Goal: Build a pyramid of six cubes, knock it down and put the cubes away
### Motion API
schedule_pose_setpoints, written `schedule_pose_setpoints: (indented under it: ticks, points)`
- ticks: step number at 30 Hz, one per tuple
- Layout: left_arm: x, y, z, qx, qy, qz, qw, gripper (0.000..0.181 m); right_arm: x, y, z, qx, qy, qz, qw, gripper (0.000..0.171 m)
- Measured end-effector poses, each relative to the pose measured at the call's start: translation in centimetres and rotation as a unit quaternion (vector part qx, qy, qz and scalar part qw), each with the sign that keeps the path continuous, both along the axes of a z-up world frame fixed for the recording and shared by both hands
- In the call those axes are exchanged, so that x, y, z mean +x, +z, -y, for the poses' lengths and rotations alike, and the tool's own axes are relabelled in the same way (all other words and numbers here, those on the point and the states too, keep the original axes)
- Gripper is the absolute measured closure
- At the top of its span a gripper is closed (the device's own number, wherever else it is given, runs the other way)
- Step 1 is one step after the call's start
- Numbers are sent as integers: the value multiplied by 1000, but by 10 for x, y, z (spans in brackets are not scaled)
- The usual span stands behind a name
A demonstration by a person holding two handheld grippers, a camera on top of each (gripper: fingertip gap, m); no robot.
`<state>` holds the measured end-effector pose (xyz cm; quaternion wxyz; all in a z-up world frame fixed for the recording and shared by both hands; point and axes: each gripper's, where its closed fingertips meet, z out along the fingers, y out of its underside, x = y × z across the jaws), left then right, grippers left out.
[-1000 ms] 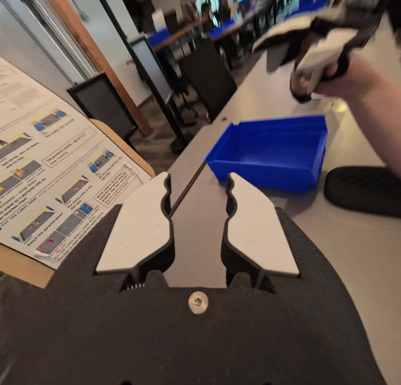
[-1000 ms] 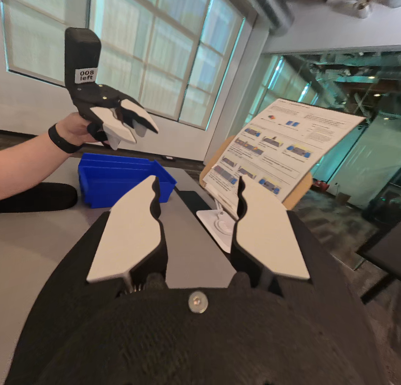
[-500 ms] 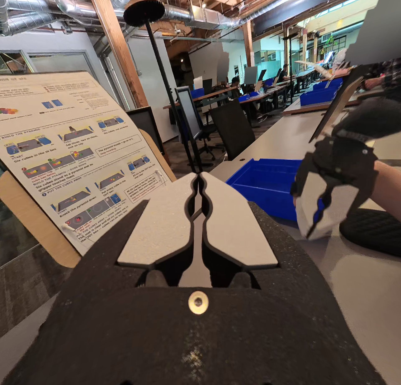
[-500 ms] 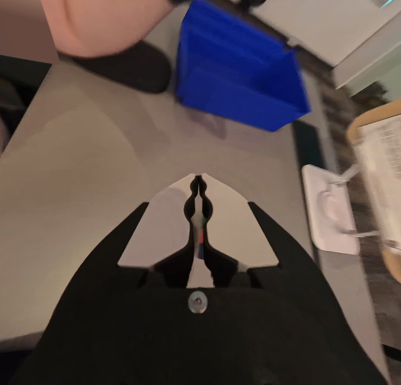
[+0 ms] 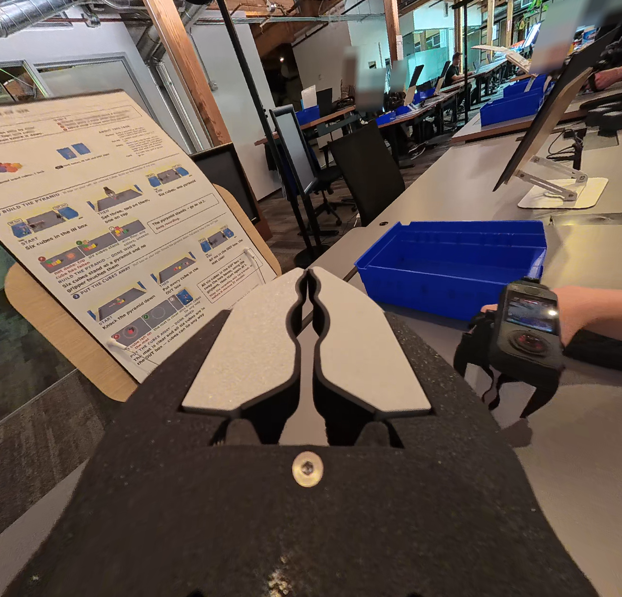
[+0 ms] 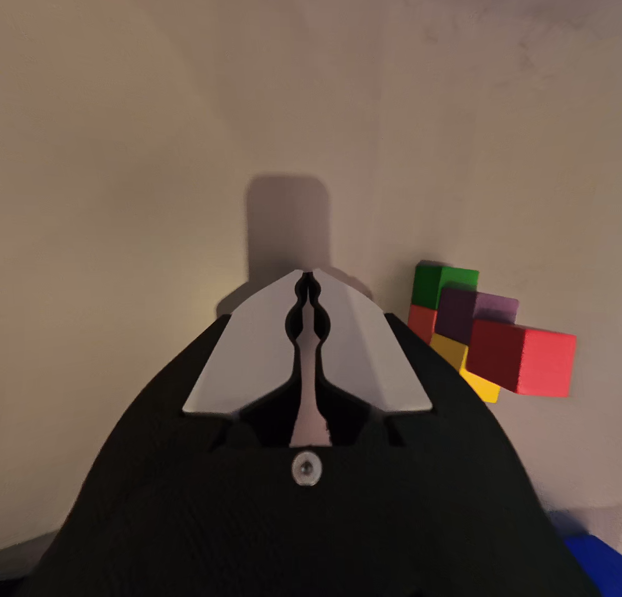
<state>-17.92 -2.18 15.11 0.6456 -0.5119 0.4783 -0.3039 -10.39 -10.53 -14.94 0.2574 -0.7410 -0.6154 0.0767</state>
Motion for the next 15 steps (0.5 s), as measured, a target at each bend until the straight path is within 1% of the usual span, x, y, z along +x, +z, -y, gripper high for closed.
schedule_pose_setpoints:
  ticks: [2,4,7,8,11,13,15]
  points:
    - [0,1,2,0,-3,0,1000,181,6,0,-9,-3,-19,5,1000,170]
    - [1,-1,2,-1,-6,-4,1000,181,18,-1,-24,10,-45,31,998,171]
    - [1,-3,1,-5,-7,-5,1000,181,38,6,-55,52,-95,63,992,171]
    - [1,-3,0,-7,-7,-6,1000,181,46,14,-68,79,-114,72,988,171]
    - [2,-3,-1,-10,-10,-5,1000,181,72,47,-109,170,-178,90,965,170]
    - [3,-5,-1,-12,-11,-7,1000,181,80,79,-133,235,-219,50,946,170]
    - [3,-7,-3,-12,-9,-12,1000,181,83,111,-147,279,-251,4,927,170]
